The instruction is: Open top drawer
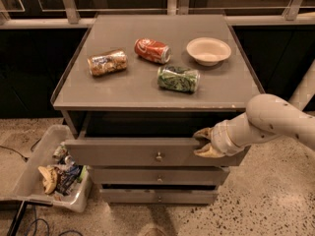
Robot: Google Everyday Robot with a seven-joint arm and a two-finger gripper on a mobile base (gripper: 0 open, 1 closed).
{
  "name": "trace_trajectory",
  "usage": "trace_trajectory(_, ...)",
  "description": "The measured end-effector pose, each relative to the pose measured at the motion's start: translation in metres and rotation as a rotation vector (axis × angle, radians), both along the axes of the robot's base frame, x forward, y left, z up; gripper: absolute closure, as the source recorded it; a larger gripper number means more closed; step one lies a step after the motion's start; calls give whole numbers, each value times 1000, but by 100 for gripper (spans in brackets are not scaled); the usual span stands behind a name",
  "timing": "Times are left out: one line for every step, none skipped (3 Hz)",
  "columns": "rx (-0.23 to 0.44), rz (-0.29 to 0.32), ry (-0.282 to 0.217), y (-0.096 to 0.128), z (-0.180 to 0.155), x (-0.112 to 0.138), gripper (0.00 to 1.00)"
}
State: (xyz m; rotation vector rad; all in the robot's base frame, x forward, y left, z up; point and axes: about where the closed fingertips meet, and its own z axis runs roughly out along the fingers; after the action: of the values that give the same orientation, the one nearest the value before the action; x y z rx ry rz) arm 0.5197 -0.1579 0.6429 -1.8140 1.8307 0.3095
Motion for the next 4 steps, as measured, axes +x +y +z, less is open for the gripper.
trace_trajectory(0, 0, 0, 0, 2, 0, 100)
trace_trajectory(6, -4, 0, -1, -1, -8, 100)
trace_trajectory(6, -4, 0, -1, 0, -8, 83)
trace_trajectory(6, -4, 0, -1, 0, -8, 60)
